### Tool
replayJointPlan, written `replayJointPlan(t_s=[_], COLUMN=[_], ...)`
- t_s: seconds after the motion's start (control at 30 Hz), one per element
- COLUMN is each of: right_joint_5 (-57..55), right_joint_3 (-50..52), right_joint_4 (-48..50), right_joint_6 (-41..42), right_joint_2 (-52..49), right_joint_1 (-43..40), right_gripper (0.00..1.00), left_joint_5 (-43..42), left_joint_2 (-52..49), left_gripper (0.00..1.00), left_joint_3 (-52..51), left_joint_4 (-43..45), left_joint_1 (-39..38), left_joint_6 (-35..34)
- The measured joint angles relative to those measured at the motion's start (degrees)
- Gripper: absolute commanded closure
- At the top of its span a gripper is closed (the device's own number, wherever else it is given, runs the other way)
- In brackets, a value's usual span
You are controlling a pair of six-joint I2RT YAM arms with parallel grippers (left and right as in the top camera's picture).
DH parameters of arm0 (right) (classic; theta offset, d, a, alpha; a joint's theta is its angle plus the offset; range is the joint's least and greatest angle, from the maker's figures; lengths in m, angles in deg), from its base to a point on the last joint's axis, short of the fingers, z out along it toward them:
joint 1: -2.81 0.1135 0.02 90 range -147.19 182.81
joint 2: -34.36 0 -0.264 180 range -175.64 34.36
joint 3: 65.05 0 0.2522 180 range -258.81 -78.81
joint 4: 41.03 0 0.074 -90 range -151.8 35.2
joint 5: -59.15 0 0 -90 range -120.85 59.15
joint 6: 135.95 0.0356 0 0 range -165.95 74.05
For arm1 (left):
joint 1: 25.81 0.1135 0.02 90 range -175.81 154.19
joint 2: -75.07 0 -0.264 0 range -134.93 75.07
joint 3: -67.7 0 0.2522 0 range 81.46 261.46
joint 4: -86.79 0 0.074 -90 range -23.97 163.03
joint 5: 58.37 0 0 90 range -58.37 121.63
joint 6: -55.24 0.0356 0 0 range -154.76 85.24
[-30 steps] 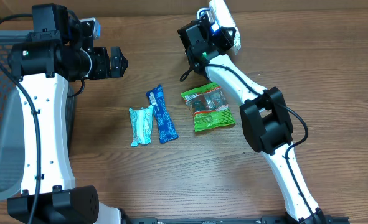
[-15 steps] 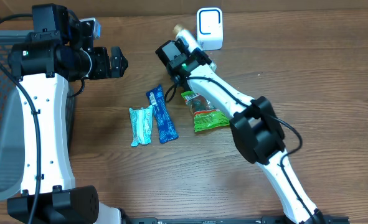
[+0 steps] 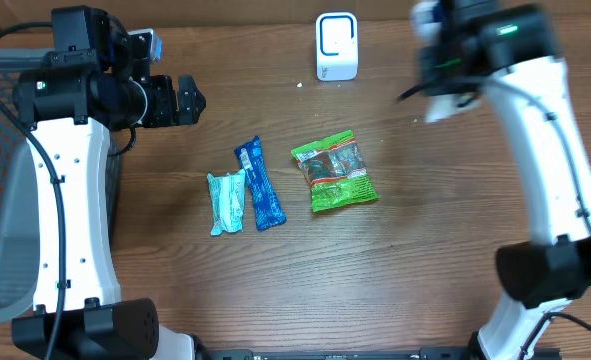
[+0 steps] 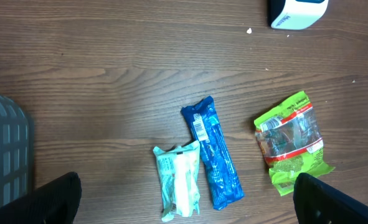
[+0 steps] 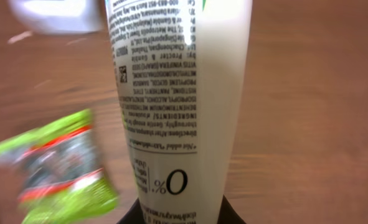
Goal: Scan the item barcode
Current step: 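Carry the tube to the right side and set it down, then move the right gripper to the green snack bag and grasp it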
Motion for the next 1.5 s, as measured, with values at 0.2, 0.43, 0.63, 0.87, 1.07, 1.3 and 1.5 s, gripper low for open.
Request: replayJointPlan(t_s=[0.2, 0.43, 0.63, 0.87, 1.07, 1.3, 1.5], right_joint_5=[1.77, 5.09, 5.99, 6.01, 5.99, 15.93, 31.43], right_joint_3=[12.48, 29.44, 38.05, 43.65, 43.04, 36.26, 33.94], right_joint_4=[5.99, 16.02, 27.43, 35.1, 30.4, 24.63, 27.93], right_joint_6=[8.83, 18.6, 24.63, 26.71, 25.73, 14.4, 5.11], right_joint_2=[-3.19, -4.07, -4.07, -4.07, -4.04, -0.26, 4.85], right_joint_1=[-11.91, -19.41, -22.88, -23.41, -23.37, -21.84, -16.02], right_gripper=[0.96, 0.96, 0.96, 0.3, 0.28, 0.25, 0.28], left_joint_5=[0.0, 0.0, 0.0, 0.0, 0.0, 0.0, 0.02], left_joint_2=[0.0, 0.0, 0.0, 0.0, 0.0, 0.0, 0.0], left_gripper=[0.0, 0.0, 0.0, 0.0, 0.0, 0.0, 0.0], left_joint_3=[0.0, 0.0, 0.0, 0.0, 0.0, 0.0, 0.0], left_joint_4=[-0.04, -0.02, -0.02, -0.02, -0.02, -0.02, -0.02], left_joint_1=[0.0, 0.0, 0.0, 0.0, 0.0, 0.0, 0.0], left_joint_6=[0.0, 0.0, 0.0, 0.0, 0.0, 0.0, 0.0])
